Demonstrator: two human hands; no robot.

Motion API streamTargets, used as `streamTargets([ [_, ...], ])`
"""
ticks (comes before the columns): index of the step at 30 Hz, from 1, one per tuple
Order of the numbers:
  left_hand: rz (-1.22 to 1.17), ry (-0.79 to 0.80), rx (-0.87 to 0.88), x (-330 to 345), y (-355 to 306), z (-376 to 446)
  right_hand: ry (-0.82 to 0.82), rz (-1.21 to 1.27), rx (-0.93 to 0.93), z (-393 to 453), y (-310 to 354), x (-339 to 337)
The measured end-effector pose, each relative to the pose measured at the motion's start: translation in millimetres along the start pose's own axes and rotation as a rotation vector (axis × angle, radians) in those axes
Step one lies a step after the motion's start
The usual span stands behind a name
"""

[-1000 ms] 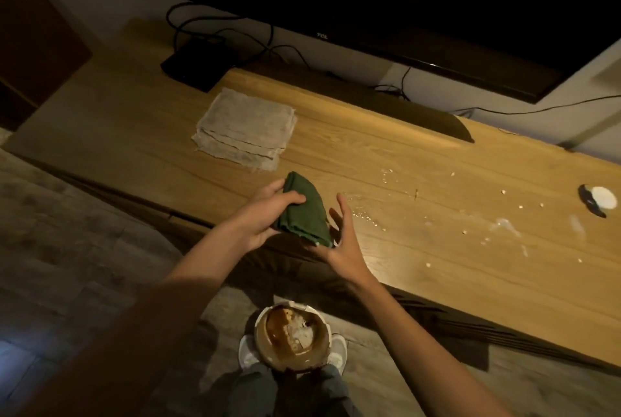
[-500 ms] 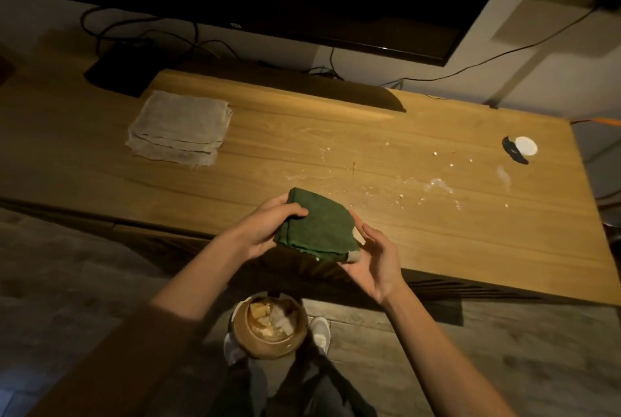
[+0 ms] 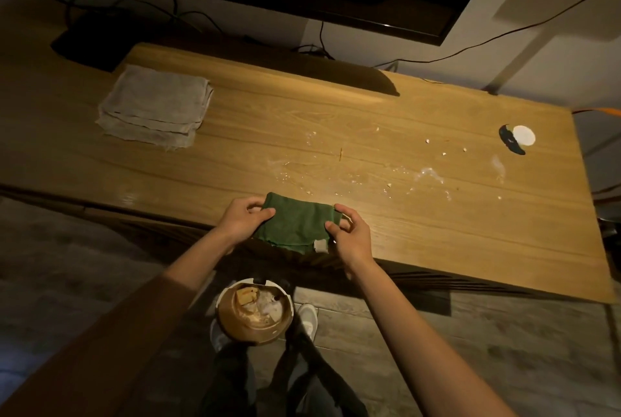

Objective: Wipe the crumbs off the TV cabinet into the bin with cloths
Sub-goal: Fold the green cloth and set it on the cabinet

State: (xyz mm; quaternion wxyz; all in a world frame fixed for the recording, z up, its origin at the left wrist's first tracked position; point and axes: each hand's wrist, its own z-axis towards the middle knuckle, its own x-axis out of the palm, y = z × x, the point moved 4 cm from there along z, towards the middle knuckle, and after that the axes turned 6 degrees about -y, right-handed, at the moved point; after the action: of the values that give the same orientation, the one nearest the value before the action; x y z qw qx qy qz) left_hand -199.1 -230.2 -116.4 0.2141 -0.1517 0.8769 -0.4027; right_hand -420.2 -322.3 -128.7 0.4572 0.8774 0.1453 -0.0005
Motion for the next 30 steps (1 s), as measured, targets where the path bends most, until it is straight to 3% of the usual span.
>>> streamTargets([
  [8,0.385,-0.36,0.107,-12,16,6,-0.124,-0.378,-0.239,10,-3,3],
  [12,0.434,-0.395,0.117,-13,16,3,-0.146,-0.52,-0.285,11,-4,-4],
  [19,0.378,-0.411,0.177,-15,26,-14,-0.107,-0.599,-0.344,2,1,-8],
  [25,0.217,-0.503,0.235,-27,62,-48,-0.231,-0.633,-0.406,-34,-18,-17],
  [30,0.18,-0.539,0.13,-44,115,-76,-0.107,-0.732,-0.45,-62,-66,-9],
])
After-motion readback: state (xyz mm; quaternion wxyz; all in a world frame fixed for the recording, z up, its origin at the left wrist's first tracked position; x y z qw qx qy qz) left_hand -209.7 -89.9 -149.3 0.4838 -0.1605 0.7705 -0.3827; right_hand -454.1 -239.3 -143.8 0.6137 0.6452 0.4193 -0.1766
